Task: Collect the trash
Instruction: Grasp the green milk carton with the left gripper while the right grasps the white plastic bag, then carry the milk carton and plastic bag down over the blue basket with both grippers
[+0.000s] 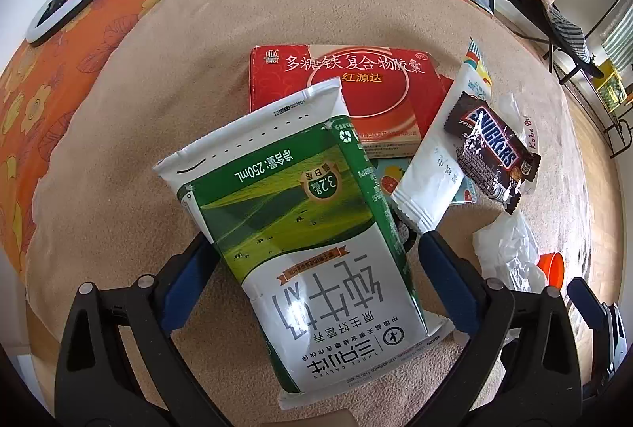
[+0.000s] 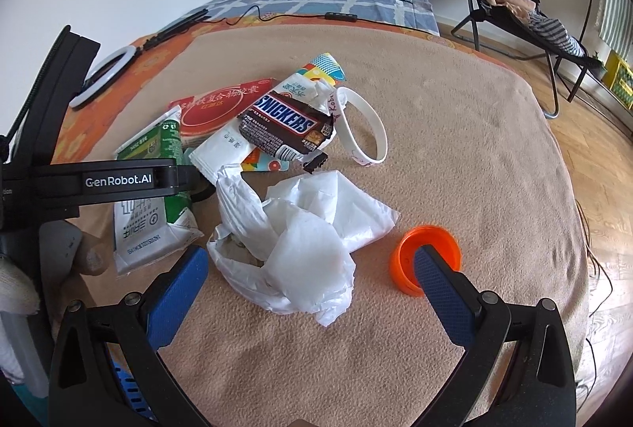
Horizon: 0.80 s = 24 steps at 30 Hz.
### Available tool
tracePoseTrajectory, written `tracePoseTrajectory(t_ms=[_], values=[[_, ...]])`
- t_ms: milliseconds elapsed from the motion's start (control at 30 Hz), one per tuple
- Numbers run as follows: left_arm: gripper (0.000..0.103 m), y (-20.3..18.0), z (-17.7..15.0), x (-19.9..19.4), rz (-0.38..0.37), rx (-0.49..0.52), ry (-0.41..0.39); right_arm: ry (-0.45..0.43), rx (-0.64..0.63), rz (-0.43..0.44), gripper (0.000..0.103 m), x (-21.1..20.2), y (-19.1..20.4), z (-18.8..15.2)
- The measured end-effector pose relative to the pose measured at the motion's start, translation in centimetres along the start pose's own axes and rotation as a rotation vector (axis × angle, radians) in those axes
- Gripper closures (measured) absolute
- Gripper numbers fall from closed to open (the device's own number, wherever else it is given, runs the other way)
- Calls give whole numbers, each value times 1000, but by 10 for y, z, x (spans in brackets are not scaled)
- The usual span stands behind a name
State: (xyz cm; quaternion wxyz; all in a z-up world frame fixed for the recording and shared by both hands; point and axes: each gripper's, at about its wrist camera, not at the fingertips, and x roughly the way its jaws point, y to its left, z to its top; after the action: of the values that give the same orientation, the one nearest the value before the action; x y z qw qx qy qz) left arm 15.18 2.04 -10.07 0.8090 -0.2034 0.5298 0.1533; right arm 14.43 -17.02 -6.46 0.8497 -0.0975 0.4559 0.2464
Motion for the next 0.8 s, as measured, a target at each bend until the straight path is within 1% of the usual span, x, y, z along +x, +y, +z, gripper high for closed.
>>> tracePoseTrajectory(t_ms=[33, 67, 233, 333, 400, 433, 467, 500, 533, 567, 600, 633, 700, 800], values=[[11, 1, 1, 0, -1, 1, -1, 1, -1, -2, 1, 1, 0, 1], [13, 1, 1, -1, -4, 2, 0, 2, -2, -3, 1, 2, 1, 1], [20, 8, -1, -5, -8, 11, -16, 17, -4, -7, 1, 14, 1, 4], [22, 12, -1, -10, -15, 19, -24, 34, 8, -2, 1, 22, 0, 4], [22, 13, -2, -15, -13, 27, -37, 45, 8, 11, 10, 26, 0, 4], [23, 15, -1, -17, -13, 31, -43, 47, 12, 33, 13, 27, 0, 4], [23, 16, -2, -19, -14, 33, -46, 52, 23, 63, 21, 28, -1, 4], [23, 18, -2, -20, -18, 34, -48, 56, 35, 93, 32, 28, -1, 4], [24, 20, -1, -21, -22, 33, -48, 60, 49, 112, 36, 28, -2, 4], [24, 21, -1, -22, -25, 31, -48, 60, 56, 121, 43, 27, -1, 4], [24, 23, -2, -23, -28, 30, -49, 59, 58, 126, 56, 27, -1, 4], [24, 25, -2, -25, -30, 31, -50, 63, 61, 132, 63, 26, -1, 3], [24, 28, -5, -29, -32, 37, -57, 58, 74, 153, 67, 24, -2, 3], [24, 32, -9, -38, -41, 42, -72, 54, 85, 171, 70, 21, -4, 2]])
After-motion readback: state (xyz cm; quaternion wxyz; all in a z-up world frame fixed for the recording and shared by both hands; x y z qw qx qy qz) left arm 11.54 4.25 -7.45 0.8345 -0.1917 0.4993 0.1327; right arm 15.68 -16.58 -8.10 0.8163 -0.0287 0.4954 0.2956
